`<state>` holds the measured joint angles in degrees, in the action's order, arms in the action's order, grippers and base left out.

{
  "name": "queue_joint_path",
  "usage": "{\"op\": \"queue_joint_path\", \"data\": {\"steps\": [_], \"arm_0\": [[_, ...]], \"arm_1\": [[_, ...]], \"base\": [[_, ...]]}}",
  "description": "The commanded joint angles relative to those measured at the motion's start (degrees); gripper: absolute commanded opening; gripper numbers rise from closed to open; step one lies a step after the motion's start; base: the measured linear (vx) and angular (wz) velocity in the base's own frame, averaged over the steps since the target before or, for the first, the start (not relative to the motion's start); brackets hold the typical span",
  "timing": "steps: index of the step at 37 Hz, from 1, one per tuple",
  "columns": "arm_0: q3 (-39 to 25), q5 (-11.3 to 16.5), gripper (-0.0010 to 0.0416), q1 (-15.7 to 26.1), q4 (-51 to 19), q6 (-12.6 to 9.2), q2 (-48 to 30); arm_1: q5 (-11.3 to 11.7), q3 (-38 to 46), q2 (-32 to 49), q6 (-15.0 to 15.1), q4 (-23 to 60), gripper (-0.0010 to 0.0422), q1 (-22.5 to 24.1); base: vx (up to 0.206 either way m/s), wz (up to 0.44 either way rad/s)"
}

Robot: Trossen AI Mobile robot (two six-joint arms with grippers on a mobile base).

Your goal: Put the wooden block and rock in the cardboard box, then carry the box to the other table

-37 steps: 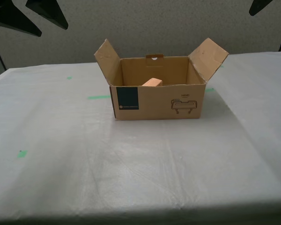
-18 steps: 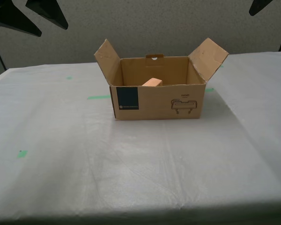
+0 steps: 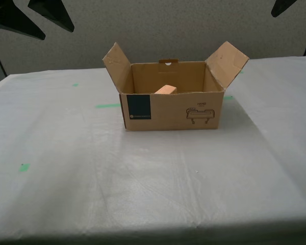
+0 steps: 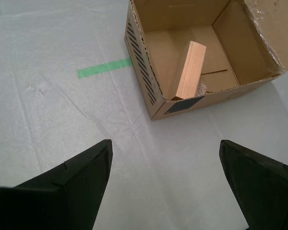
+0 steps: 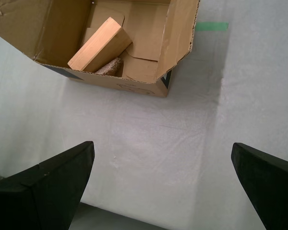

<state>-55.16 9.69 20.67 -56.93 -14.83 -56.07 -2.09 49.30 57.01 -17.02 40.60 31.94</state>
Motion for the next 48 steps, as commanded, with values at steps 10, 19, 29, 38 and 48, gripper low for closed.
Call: {"op": "queue_joint_path", "data": {"steps": [10,19,29,38,48], "arm_0": [[-0.07,-0.15,0.0398,0.02,0.04,-0.22,0.02],[-0.07,-0.15,0.0398,0.02,0.04,-0.22,0.02],[-0.07,-0.15,0.0399,0.02,0.04,-0.22,0.02],[-0.07,-0.15,0.0399,0.02,0.04,-0.22,0.02],[-0.07,-0.15,0.0398,0.02,0.04,-0.22,0.02]], "arm_1": [[-0.09,0.09,0.0,0.02,-0.02,0.0302,0.0],[-0.09,0.09,0.0,0.02,-0.02,0.0302,0.0],[-0.09,0.09,0.0,0.02,0.0,0.0302,0.0],[-0.09,0.09,0.0,-0.02,-0.02,0.0302,0.0],[-0.09,0.09,0.0,3.13,0.42,0.0302,-0.02]], "base": [[0.0,0.0],[0.0,0.0],[0.0,0.0],[0.0,0.0],[0.0,0.0]]}}
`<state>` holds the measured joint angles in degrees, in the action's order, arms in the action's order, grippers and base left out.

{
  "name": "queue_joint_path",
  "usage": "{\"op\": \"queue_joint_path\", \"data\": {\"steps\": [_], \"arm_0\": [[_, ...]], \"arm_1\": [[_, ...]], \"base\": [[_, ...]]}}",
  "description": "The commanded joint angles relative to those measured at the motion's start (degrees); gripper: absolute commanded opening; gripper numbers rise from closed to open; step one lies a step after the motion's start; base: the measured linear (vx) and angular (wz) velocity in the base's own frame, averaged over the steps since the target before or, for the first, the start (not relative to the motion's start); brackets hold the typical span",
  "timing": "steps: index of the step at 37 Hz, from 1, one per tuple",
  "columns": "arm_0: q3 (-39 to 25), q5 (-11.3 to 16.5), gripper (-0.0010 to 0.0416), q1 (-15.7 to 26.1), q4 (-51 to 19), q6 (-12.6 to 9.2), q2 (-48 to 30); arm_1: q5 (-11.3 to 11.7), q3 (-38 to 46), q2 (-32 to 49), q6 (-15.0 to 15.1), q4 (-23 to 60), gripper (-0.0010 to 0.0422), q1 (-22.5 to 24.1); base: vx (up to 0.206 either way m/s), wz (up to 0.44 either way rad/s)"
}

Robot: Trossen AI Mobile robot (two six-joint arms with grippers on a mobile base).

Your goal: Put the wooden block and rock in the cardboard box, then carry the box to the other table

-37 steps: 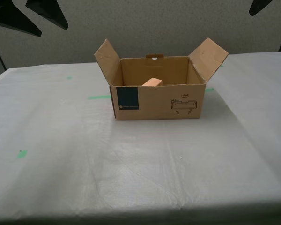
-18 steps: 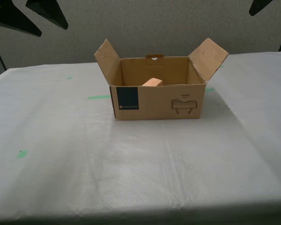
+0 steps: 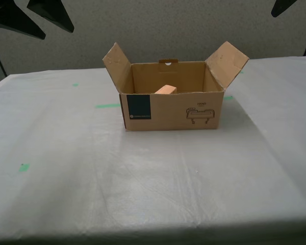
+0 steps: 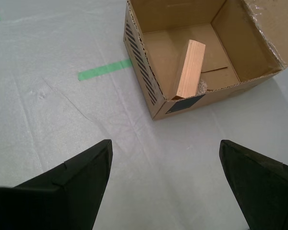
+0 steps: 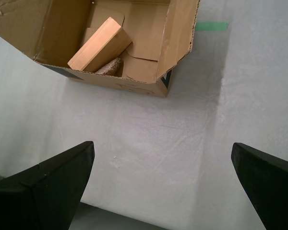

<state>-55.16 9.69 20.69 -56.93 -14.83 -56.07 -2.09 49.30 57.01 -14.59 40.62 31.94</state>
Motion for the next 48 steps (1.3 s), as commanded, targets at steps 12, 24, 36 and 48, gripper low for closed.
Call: {"op": "queue_joint_path", "data": {"steps": [12,24,36,48], "arm_0": [[-0.07,-0.15,0.0399,0.0,0.04,-0.22,0.02],[-0.07,-0.15,0.0399,0.0,0.04,-0.22,0.02],[-0.07,-0.15,0.0399,0.0,0.04,-0.22,0.02],[-0.07,-0.15,0.0398,0.0,0.04,-0.22,0.02]], "arm_1": [[-0.09,0.09,0.0,0.04,-0.66,0.0302,-0.02],[-0.09,0.74,0.0,3.39,-3.41,0.0302,-0.02],[-0.09,0.74,0.0,3.34,-2.43,0.0302,-0.02],[-0.09,0.74,0.0,3.74,-2.45,0.0302,-0.07]], "base": [[0.0,0.0],[0.0,0.0],[0.0,0.0],[0.0,0.0]]}}
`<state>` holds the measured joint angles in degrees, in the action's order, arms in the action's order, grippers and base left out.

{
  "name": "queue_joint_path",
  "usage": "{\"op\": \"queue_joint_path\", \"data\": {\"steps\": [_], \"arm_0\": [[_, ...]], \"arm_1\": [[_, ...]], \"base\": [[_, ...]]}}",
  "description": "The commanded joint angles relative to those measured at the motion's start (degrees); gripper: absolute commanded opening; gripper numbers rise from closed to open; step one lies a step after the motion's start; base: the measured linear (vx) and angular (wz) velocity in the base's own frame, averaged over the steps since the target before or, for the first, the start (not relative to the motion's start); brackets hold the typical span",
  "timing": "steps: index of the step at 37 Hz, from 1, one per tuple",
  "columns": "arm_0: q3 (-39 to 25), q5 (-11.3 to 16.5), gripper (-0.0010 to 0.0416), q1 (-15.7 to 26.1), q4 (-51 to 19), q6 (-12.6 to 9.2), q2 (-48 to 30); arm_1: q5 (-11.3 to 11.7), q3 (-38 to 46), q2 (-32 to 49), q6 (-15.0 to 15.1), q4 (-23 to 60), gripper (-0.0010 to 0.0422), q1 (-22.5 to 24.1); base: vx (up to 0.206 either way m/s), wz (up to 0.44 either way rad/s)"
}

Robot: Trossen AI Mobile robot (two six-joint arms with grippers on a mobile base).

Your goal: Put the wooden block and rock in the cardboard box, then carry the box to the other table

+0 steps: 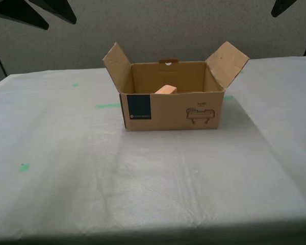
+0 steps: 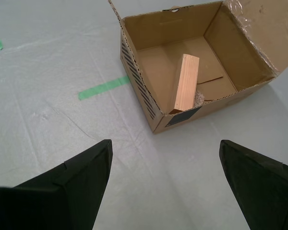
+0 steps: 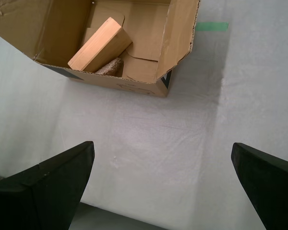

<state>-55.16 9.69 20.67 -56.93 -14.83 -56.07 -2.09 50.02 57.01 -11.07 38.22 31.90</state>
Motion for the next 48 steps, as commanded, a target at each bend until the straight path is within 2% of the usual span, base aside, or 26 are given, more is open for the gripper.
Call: {"op": "queue_joint_path", "data": {"steps": [1,48], "arm_0": [[-0.07,-0.15,0.0399,0.02,0.07,-0.22,0.02],[-0.07,-0.15,0.0399,0.02,0.04,-0.22,0.02]], "arm_1": [[-0.09,0.02,0.0,0.24,-0.04,0.0302,-0.04],[-0.09,0.02,0.0,0.39,0.59,0.0302,-0.04]], "base": [[0.0,0.0],[0.0,0.0]]}}
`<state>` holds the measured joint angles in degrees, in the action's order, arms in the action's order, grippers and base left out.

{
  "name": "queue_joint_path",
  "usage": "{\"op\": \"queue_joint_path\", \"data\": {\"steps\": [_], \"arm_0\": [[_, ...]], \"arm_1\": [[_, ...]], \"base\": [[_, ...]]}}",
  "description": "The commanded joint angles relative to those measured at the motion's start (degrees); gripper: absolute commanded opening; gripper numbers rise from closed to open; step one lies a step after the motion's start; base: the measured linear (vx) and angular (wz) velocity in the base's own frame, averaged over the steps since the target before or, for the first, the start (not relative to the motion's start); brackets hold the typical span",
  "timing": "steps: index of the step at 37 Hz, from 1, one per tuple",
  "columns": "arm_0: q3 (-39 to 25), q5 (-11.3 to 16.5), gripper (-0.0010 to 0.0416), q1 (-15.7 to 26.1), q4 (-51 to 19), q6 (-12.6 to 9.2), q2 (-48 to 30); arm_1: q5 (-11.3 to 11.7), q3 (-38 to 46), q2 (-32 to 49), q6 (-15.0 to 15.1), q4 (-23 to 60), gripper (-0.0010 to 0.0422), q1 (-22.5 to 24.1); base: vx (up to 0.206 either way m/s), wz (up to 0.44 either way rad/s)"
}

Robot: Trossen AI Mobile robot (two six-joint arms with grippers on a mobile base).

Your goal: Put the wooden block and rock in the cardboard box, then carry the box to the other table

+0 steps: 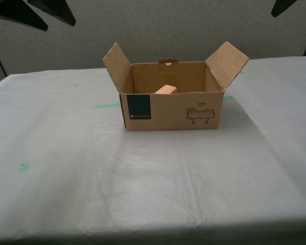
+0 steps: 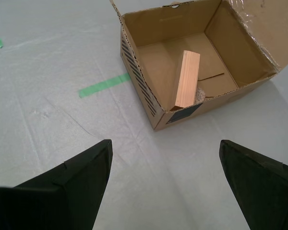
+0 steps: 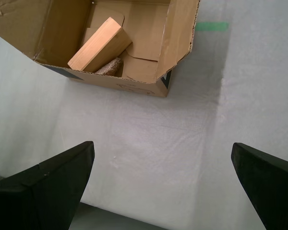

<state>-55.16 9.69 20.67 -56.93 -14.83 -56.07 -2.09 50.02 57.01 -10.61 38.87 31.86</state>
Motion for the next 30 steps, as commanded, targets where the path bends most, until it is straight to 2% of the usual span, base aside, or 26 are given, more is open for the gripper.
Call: {"op": "queue_joint_path", "data": {"steps": [1,30], "arm_0": [[-0.07,-0.15,0.0399,0.02,0.04,-0.22,0.02],[-0.07,-0.15,0.0399,0.02,0.04,-0.22,0.02]], "arm_1": [[-0.09,0.02,0.0,-0.07,-0.07,0.0302,0.02],[-0.09,0.02,0.0,-0.07,-0.02,0.0302,0.02]], "base": [[0.0,0.0],[0.0,0.0]]}}
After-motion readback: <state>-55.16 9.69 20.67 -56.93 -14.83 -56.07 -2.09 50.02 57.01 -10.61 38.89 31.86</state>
